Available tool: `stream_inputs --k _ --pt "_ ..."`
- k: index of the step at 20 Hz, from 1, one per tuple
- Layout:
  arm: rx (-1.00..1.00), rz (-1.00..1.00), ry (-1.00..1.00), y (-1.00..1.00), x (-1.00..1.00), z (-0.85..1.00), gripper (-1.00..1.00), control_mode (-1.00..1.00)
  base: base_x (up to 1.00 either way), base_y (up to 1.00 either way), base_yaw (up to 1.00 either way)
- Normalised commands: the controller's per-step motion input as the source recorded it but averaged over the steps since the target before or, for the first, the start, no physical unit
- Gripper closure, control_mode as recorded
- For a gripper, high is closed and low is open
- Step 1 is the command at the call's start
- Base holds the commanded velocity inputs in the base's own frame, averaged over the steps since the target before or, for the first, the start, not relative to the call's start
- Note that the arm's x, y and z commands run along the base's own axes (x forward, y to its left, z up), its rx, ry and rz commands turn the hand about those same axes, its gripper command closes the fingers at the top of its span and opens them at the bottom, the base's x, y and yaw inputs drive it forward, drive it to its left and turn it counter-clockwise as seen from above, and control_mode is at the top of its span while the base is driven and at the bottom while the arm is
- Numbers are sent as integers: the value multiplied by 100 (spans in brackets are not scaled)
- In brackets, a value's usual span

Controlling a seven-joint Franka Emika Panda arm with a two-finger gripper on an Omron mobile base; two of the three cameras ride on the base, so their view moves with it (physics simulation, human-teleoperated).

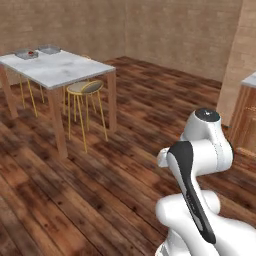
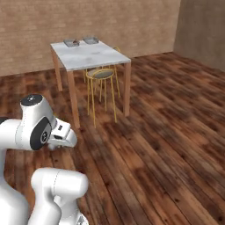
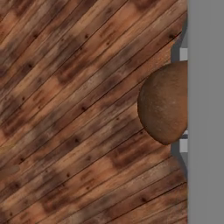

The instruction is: Place the cold items (tomato and mushroom) from the fridge in one tupperware on the dining counter. Place the warm items (kebab skewer and hot dog) in the stove area in another tupperware.

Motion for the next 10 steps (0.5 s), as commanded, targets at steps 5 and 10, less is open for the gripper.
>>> stream_inputs --k 5,10 --pt "0 0 0 0 0 0 100 100 84 95 33" --pt "0 0 0 0 0 0 100 100 100 71 25"
